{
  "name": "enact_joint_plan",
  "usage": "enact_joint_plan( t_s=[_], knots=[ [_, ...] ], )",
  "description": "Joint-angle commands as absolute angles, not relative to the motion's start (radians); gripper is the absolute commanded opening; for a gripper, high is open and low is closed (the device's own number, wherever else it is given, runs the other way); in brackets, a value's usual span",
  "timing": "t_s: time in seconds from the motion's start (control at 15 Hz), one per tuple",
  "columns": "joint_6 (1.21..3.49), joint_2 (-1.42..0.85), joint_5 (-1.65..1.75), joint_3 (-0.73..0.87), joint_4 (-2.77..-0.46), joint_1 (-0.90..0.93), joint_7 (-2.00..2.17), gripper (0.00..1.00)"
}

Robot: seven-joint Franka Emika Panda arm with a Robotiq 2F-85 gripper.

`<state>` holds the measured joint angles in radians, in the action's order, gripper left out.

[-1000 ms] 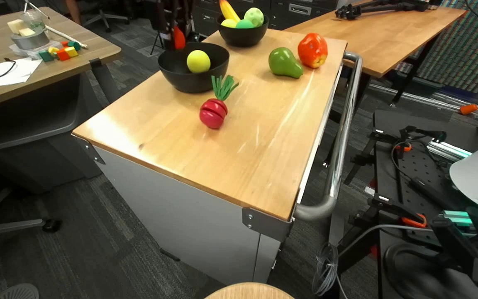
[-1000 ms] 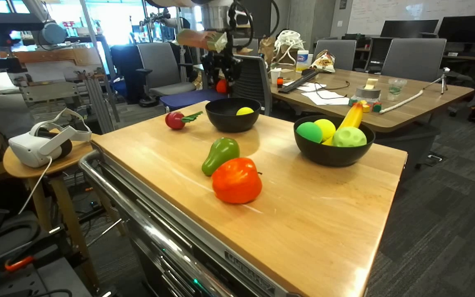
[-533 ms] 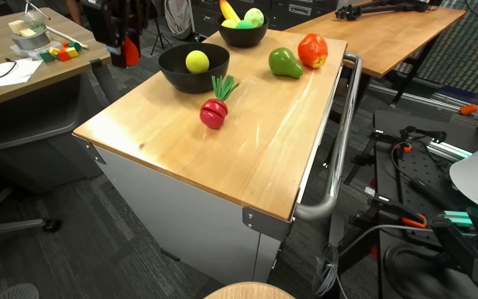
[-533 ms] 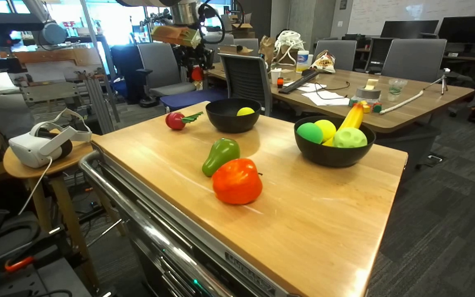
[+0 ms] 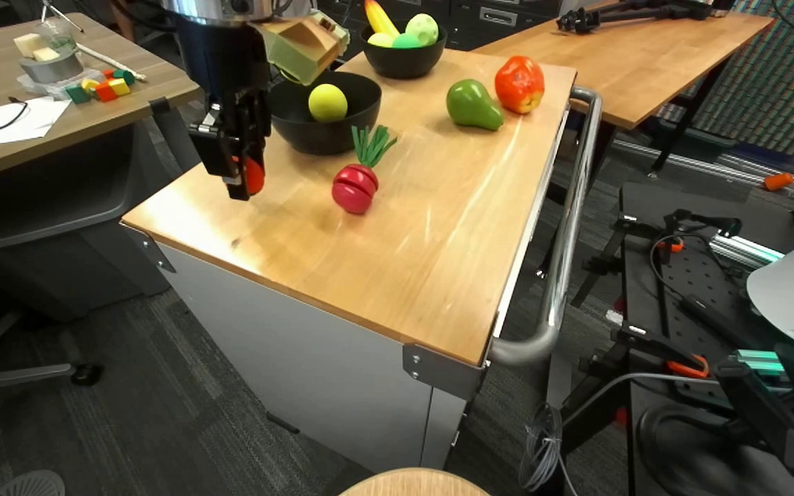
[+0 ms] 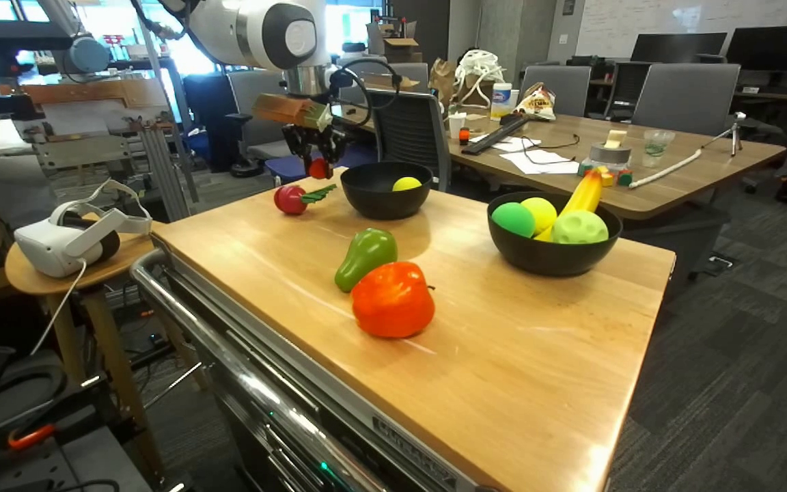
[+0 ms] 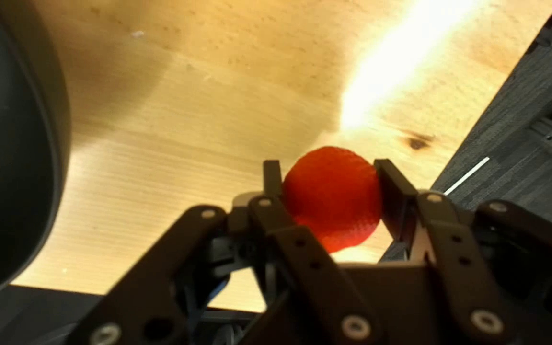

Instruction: Take the toy fruits and vegetables from the black bowls and place them on the table

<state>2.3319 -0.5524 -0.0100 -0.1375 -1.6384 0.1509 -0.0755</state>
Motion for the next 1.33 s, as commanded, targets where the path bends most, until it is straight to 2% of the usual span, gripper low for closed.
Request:
enact_joint_plan(
  t_s=[0.0, 0.07, 0.27, 0.33, 1.07, 1.27],
  knots=[
    [2.320, -0.559, 0.002, -0.137, -1.625, 0.152, -0.096, 0.74],
    [2.317, -0.556, 0.001, -0.138, -1.622, 0.152, -0.099, 0.75],
    [2.309, -0.544, 0.004, -0.136, -1.614, 0.151, -0.103, 0.97],
    [2.307, -0.535, 0.010, -0.134, -1.609, 0.151, -0.107, 1.00],
    [2.316, -0.432, 0.143, 0.040, -1.581, 0.073, -0.001, 1.00],
    [2.317, -0.444, 0.124, 0.034, -1.581, 0.049, -0.023, 1.00]
  ],
)
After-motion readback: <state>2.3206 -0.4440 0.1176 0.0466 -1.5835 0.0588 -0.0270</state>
